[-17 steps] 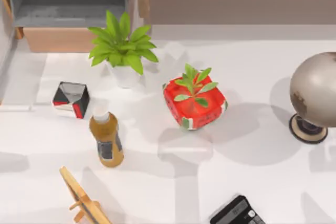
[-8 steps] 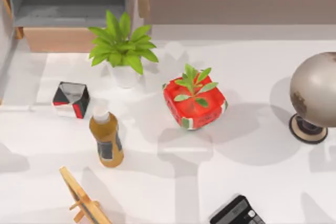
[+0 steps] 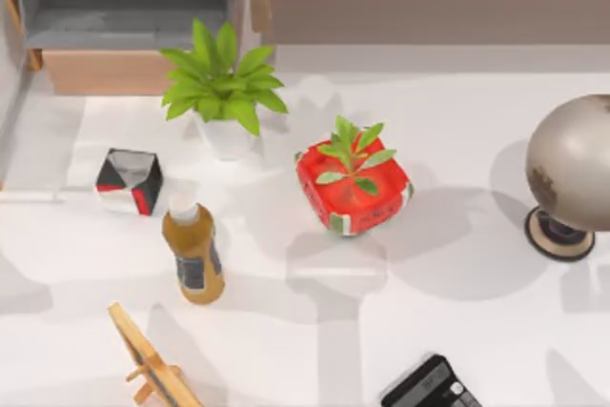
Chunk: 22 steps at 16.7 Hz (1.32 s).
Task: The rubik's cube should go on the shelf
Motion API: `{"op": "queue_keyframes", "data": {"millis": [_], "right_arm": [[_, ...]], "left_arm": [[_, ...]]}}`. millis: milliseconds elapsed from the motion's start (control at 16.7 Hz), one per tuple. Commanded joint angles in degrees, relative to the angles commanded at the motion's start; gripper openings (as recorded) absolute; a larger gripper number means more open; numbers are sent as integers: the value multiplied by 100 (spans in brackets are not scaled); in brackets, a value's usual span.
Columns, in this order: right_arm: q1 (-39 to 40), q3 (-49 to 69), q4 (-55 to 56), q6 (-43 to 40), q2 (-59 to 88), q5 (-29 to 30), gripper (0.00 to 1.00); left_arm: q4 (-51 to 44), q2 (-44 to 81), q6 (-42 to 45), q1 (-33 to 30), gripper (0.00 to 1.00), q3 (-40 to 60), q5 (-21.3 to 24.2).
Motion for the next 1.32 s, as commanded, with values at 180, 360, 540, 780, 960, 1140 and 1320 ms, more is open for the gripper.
{"op": "queue_keyframes", "data": {"millis": [180, 360, 540, 780, 960, 1140, 1320], "right_arm": [[0, 0, 0, 0, 0, 0, 100], [0, 0, 0, 0, 0, 0, 100], [0, 0, 0, 0, 0, 0, 100], [0, 0, 0, 0, 0, 0, 100], [0, 0, 0, 0, 0, 0, 100], [0, 0, 0, 0, 0, 0, 100], [0, 0, 0, 0, 0, 0, 100]], "left_arm": [[97, -61, 11, 132, 100, -153, 121], [207, -126, 18, 284, 100, -350, 282], [197, -102, 17, 261, 100, -334, 273], [-67, -127, -71, 440, 100, -100, 85], [-817, -160, -341, 781, 100, 520, -354], [-1972, -166, -784, 1050, 100, 1442, -899], [-3448, -113, -1380, 1124, 100, 2617, -1464]]}}
